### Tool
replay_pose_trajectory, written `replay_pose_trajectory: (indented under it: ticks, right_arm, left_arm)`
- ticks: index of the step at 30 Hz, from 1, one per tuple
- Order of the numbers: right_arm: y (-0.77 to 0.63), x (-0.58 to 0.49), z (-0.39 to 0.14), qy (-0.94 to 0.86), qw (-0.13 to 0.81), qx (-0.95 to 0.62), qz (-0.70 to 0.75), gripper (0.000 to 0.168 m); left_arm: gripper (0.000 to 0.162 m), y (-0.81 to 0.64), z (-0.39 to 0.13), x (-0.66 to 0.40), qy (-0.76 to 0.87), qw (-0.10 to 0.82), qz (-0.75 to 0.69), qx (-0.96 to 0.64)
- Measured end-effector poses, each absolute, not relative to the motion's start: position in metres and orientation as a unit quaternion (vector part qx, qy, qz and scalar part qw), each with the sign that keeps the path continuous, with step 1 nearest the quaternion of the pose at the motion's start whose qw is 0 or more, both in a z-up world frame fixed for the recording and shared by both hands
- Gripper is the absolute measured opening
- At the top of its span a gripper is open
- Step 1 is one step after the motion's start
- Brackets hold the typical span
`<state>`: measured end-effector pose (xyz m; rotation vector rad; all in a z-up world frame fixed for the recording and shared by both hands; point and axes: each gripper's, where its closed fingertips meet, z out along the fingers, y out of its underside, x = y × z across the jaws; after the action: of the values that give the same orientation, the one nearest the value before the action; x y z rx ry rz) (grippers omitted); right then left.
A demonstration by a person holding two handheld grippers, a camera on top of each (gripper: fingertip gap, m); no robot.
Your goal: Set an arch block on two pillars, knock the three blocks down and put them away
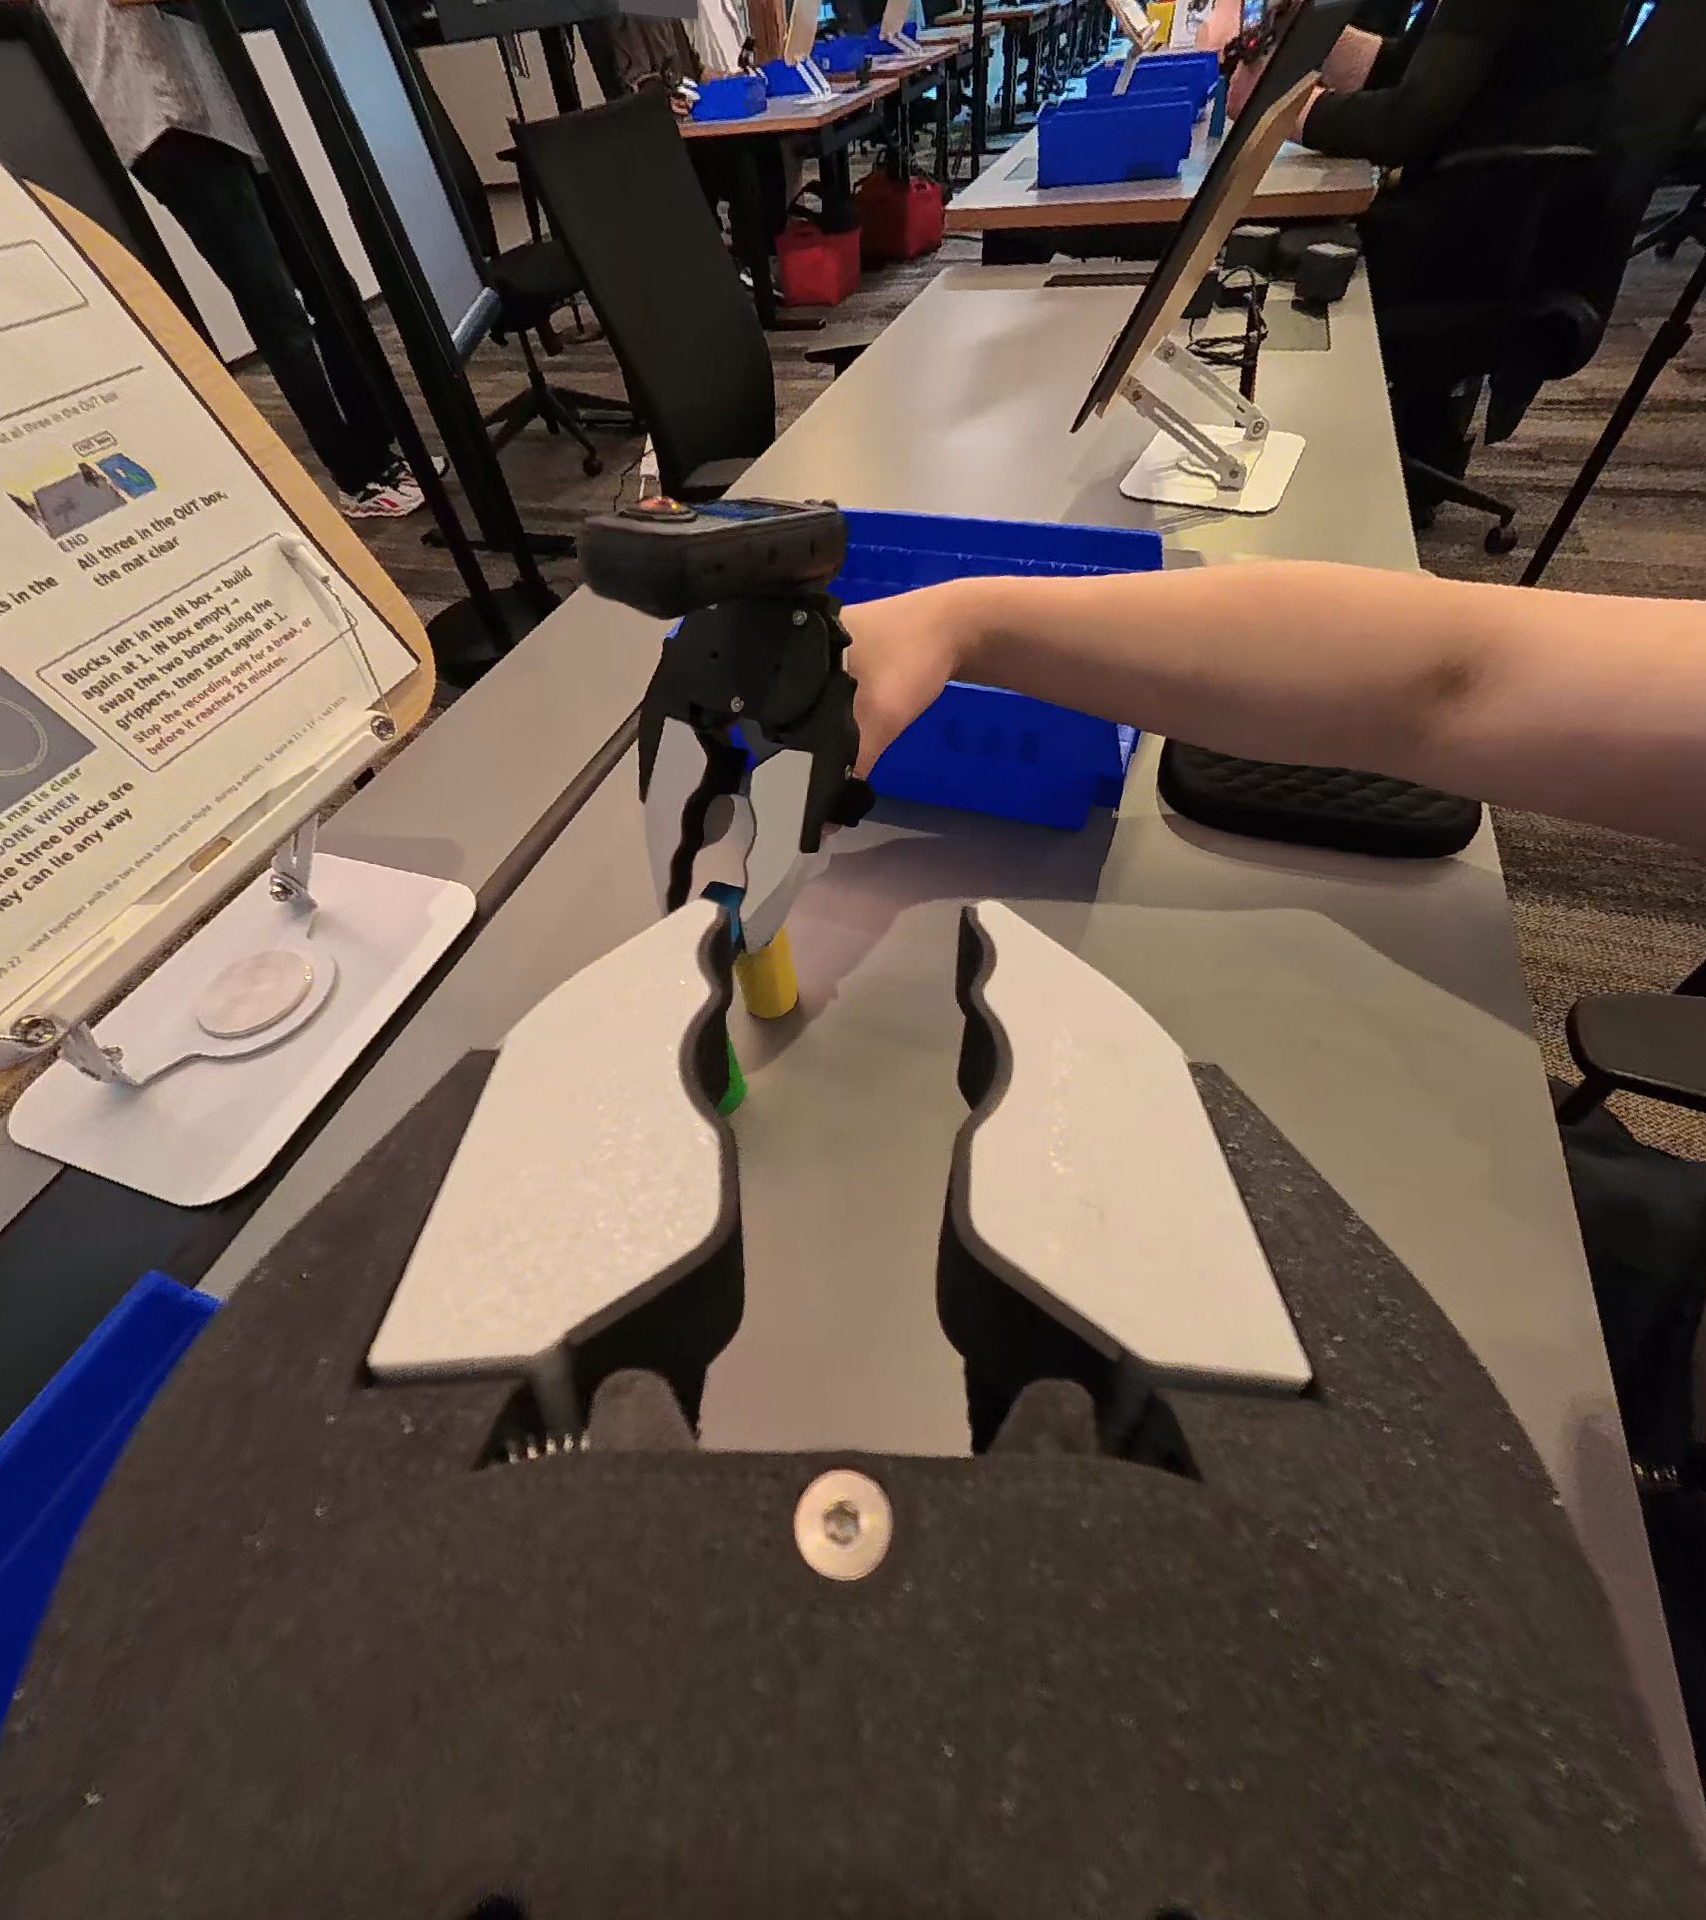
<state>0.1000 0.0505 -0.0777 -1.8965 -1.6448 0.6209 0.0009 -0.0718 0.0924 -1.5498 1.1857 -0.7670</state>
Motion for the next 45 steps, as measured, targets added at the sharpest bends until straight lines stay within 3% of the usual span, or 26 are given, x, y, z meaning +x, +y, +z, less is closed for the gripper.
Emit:
replay_pose_trajectory:
  ticks: [6, 15, 21, 26, 31, 37, 45]
  right_arm:
    - [0.044, 0.102, -0.042, -0.598, 0.335, -0.686, 0.244, 0.051]
    - [-0.006, 0.158, 0.095, -0.492, 0.579, -0.591, 0.272, 0.059]
    - [-0.007, 0.238, 0.141, -0.36, 0.666, -0.607, 0.24, 0.057]
    - [0.014, 0.251, 0.117, -0.282, 0.609, -0.663, 0.331, 0.001]
    - [0.042, 0.206, 0.043, -0.252, 0.481, -0.754, 0.369, 0.001]
    - [0.067, 0.184, -0.056, -0.279, 0.366, -0.872, 0.169, 0.001]
    - [0.08, 0.191, -0.11, -0.29, 0.203, -0.932, 0.084, 0.001]
  left_arm:
    - [0.043, -0.067, 0.102, -0.022, 0.47, 0.517, -0.3, -0.65]
    - [0.046, -0.05, 0.134, -0.114, 0.343, 0.585, -0.263, -0.687]
    - [0.045, -0.054, 0.145, -0.124, 0.31, 0.601, -0.281, -0.681]
    - [0.042, -0.05, 0.144, -0.112, 0.31, 0.599, -0.284, -0.681]
    - [0.035, -0.046, 0.143, -0.096, 0.32, 0.605, -0.284, -0.672]
    - [0.035, -0.045, 0.132, -0.079, 0.349, 0.586, -0.272, -0.679]
    - [0.034, -0.049, 0.125, -0.069, 0.374, 0.57, -0.263, -0.683]
